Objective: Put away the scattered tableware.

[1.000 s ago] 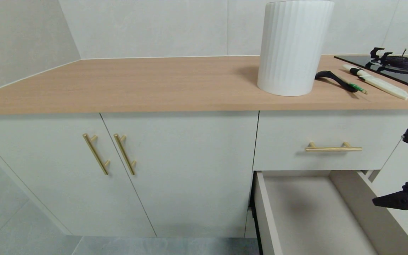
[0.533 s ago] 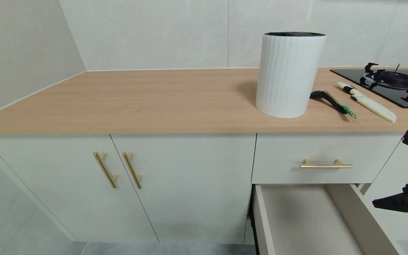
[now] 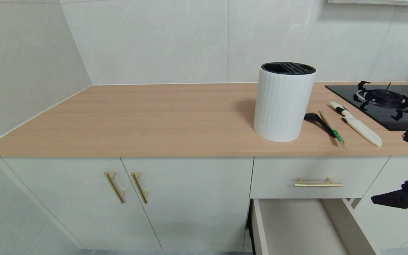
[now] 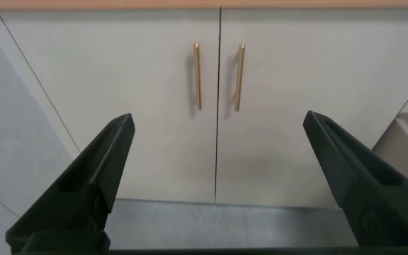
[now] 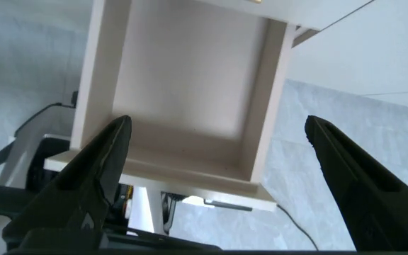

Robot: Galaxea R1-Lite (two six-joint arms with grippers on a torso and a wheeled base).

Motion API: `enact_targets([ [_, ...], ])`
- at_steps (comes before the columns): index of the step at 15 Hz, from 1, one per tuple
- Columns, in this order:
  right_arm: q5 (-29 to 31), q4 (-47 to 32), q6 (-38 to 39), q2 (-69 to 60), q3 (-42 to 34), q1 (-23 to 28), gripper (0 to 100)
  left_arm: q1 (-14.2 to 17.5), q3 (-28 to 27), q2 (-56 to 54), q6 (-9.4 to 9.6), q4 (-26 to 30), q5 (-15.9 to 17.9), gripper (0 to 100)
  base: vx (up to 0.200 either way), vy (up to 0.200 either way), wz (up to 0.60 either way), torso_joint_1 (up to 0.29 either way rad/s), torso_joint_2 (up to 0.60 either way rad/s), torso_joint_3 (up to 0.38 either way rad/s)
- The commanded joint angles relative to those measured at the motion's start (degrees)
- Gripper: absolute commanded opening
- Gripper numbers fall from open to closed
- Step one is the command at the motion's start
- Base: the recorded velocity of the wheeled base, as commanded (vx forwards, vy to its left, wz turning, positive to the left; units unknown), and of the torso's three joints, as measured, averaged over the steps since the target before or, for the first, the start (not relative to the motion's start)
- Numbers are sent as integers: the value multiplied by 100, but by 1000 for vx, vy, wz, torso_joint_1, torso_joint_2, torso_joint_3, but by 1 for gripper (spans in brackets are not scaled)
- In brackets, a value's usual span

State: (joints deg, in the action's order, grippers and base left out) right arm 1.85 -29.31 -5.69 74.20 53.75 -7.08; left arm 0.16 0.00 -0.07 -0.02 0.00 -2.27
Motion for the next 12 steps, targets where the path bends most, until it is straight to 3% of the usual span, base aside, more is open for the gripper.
enact_targets([
  [1, -1, 57, -2, 15, -31, -4, 100, 2, 0, 7, 2, 0, -2, 100, 0, 0, 0, 198, -505, -295],
  [6, -10, 162, -2, 42, -66, -39, 100, 2, 0, 7, 2, 0, -2, 100, 0, 0, 0, 136, -322, -190],
  [7, 17, 593, 86, 103, 110, -56, 100, 2, 0, 7, -6, 0, -2, 100, 0, 0, 0, 0, 0, 0],
  [9, 34, 584, 464, 481, 628, -83, 100, 2, 0, 7, -6, 0, -2, 100, 0, 0, 0, 0, 0, 0],
  [10, 131, 188, 1193, 1202, 1621, -259, 100, 2, 0, 7, -6, 0, -2, 100, 0, 0, 0, 0, 0, 0],
  [12, 386, -506, 1782, 1931, 2720, -408, 100, 2, 0, 7, -6, 0, -2, 100, 0, 0, 0, 0, 0, 0],
])
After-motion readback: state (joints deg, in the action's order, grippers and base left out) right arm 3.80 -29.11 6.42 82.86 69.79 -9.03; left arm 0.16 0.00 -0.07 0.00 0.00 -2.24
